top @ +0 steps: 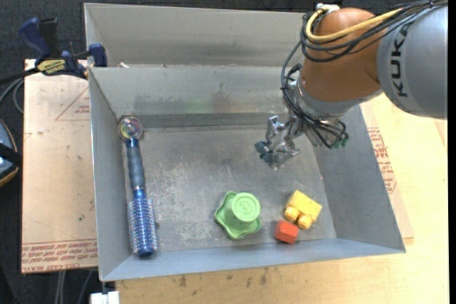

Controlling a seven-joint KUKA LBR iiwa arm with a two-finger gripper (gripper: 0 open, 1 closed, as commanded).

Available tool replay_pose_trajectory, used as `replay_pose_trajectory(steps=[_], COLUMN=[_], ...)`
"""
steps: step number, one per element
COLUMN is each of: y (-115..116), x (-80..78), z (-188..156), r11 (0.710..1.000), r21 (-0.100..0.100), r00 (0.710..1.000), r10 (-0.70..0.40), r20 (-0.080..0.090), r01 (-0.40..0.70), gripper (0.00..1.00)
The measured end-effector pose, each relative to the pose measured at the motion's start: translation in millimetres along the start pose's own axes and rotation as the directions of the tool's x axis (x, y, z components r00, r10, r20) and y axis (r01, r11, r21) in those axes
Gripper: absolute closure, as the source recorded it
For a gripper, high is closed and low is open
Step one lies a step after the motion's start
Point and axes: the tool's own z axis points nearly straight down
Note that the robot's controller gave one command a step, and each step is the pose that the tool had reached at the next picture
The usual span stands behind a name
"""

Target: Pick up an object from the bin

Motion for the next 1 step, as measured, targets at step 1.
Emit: replay_pose_trajectory(steps=[1], y=[-0.4], x=[3.3], z=[-97.2], r11=[0.998], r21=[0.001], r00=[0.998], r10=[-0.060], r20=[0.001], r01=[0.060], gripper=[1.00])
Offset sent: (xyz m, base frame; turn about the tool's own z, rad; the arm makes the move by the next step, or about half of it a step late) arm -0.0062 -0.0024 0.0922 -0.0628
